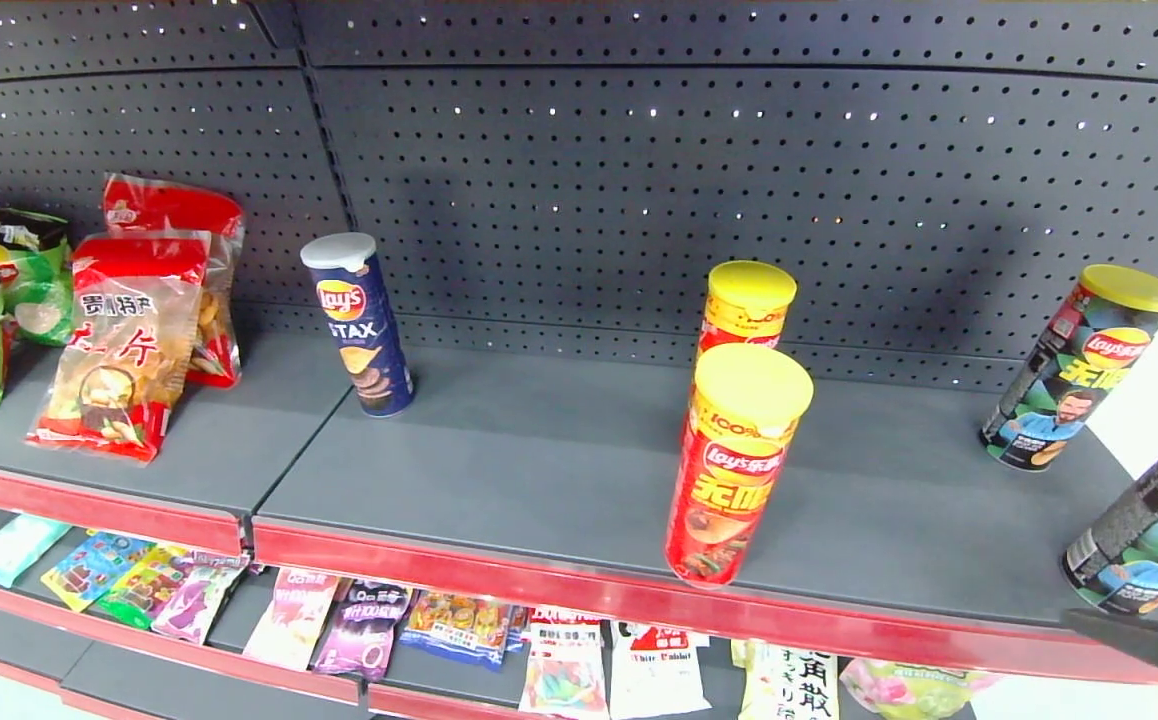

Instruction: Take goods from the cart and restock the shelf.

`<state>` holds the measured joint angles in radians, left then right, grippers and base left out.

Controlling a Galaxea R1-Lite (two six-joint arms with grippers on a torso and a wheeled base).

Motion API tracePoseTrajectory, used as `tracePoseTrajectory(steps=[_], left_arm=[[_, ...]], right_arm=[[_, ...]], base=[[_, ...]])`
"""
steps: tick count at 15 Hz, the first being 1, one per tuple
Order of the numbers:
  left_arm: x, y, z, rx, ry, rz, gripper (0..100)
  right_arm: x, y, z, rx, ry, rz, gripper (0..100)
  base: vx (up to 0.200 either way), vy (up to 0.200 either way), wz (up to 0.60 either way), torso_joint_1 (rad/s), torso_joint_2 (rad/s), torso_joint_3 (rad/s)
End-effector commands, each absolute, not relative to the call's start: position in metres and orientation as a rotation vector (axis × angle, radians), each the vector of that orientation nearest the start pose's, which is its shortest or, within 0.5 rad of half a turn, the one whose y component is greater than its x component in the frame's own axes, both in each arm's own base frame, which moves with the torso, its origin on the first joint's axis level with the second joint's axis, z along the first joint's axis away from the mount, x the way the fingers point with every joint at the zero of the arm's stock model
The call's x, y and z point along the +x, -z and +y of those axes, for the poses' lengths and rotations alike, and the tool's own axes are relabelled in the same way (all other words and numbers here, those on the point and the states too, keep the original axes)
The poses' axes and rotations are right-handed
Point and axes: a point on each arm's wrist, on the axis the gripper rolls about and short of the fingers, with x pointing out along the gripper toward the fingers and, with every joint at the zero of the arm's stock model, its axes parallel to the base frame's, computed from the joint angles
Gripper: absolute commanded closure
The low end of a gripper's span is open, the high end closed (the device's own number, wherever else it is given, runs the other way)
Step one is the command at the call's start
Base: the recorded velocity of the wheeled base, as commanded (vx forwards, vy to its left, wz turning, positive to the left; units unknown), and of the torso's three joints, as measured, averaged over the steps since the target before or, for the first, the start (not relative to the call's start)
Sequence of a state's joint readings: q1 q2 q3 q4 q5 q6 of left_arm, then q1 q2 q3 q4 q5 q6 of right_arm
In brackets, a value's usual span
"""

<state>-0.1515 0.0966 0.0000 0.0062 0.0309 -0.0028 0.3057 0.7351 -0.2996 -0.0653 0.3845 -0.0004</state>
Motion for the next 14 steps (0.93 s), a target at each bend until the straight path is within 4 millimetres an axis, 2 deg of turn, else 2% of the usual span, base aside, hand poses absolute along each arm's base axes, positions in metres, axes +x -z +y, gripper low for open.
tracePoseTrajectory(steps=[1,4,10,11,12,14], left_arm=[[-0.015,-0.077,0.003,0.006,0.119,0.104,0],[-0.015,-0.077,0.003,0.006,0.119,0.104,0],[-0.015,-0.077,0.003,0.006,0.121,0.104,0],[-0.015,-0.077,0.003,0.006,0.121,0.104,0],[-0.015,-0.077,0.003,0.006,0.121,0.104,0],[-0.015,-0.077,0.003,0.006,0.121,0.104,0]], right_arm=[[0.019,-0.156,0.01,0.026,-0.466,0.244,0],[0.007,-0.154,0.005,0.021,-0.158,0.172,0],[-0.01,-0.15,0.005,0.004,-0.107,0.068,0],[-0.013,-0.143,0.005,-0.008,-0.108,0.062,0],[-0.019,-0.122,0.005,-0.039,-0.125,0.046,0],[-0.026,-0.094,0.004,-0.051,-0.155,0.004,0]], base=[[0.0,0.0,0.0,0.0,0.0,0.0],[0.0,0.0,0.0,0.0,0.0,0.0],[0.0,0.0,0.0,0.0,0.0,0.0],[0.0,0.0,0.0,0.0,0.0,0.0],[0.0,0.0,0.0,0.0,0.0,0.0],[0.0,0.0,0.0,0.0,0.0,0.0]])
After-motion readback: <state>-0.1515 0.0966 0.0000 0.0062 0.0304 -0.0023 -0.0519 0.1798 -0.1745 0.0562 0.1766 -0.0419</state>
